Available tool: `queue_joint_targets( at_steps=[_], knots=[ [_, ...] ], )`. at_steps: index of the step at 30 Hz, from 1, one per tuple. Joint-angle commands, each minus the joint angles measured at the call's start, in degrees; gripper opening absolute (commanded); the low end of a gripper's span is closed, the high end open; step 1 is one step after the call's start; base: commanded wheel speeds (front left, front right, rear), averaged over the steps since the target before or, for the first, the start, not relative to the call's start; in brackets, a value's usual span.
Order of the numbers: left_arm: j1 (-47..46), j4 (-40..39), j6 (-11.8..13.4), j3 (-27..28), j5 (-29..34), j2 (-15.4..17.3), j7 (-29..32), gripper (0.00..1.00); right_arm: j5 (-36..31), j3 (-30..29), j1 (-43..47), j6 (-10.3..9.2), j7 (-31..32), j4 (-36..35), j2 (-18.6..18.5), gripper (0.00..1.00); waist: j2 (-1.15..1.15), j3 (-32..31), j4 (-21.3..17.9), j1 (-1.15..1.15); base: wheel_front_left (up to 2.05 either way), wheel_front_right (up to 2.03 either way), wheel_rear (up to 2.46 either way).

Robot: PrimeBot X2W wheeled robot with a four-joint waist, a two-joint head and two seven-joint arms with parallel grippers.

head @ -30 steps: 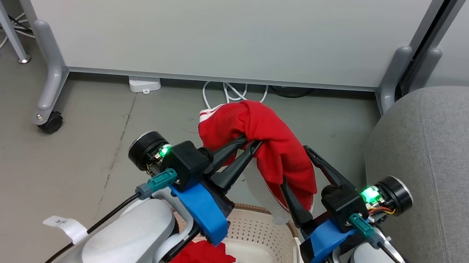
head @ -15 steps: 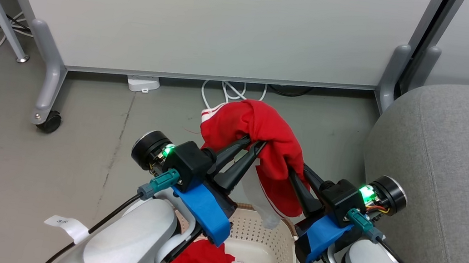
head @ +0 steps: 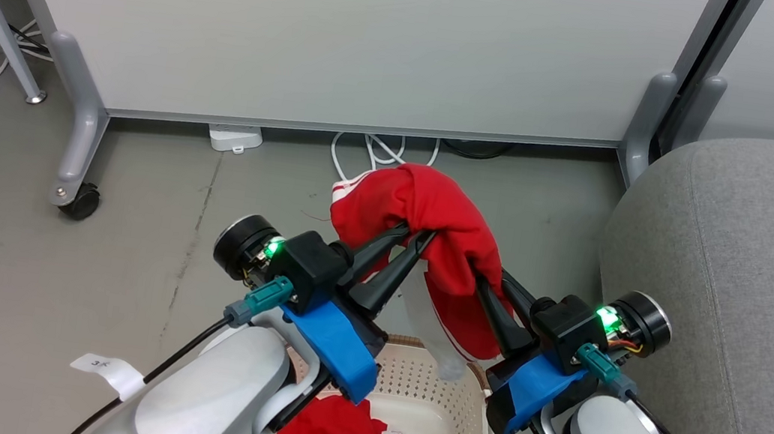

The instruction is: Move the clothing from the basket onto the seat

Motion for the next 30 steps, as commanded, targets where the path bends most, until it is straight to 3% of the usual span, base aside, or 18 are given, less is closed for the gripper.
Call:
queue_joint_targets(
  at_steps=[1, 2, 3, 20, 30],
  knots=[
    [-0.58, 0.23, -0.02, 0.49, 0.07, 0.03, -0.28, 0.19, 0.13, -0.06, 0.51, 0.01, -0.22, -0.31, 0.16, 0.00, 0.00, -0.03, 0.00, 0.00, 0.00, 0.00, 0.00],
    [-0.51, 0.49, -0.02, 0.56, 0.14, -0.07, -0.28, 0.87, 0.38, -0.13, 0.58, 0.01, -0.22, -0.32, 0.19, 0.00, 0.00, -0.05, -0.01, 0.00, 0.00, 0.00, 0.00],
    [-0.49, 0.56, 0.00, 0.74, 0.26, -0.22, -0.28, 1.00, 0.54, -0.23, 0.64, 0.01, -0.22, -0.33, 0.18, 0.00, 0.00, -0.07, -0.01, 0.00, 0.00, 0.00, 0.00],
    [2.49, 0.74, 0.15, 3.15, 2.50, 0.69, -0.24, 1.00, 2.11, -5.70, 2.99, 0.01, -0.22, -1.92, -0.16, 0.00, 0.00, 0.62, -0.82, 0.00, 0.00, 0.00, 0.00],
    [3.32, -1.34, 0.33, 4.69, 4.24, 0.63, -0.23, 1.00, 1.26, -10.48, 4.77, 0.01, -0.23, -5.32, 0.37, 0.00, 0.00, 2.56, -5.80, 0.00, 0.00, 0.00, 0.00]
  ],
)
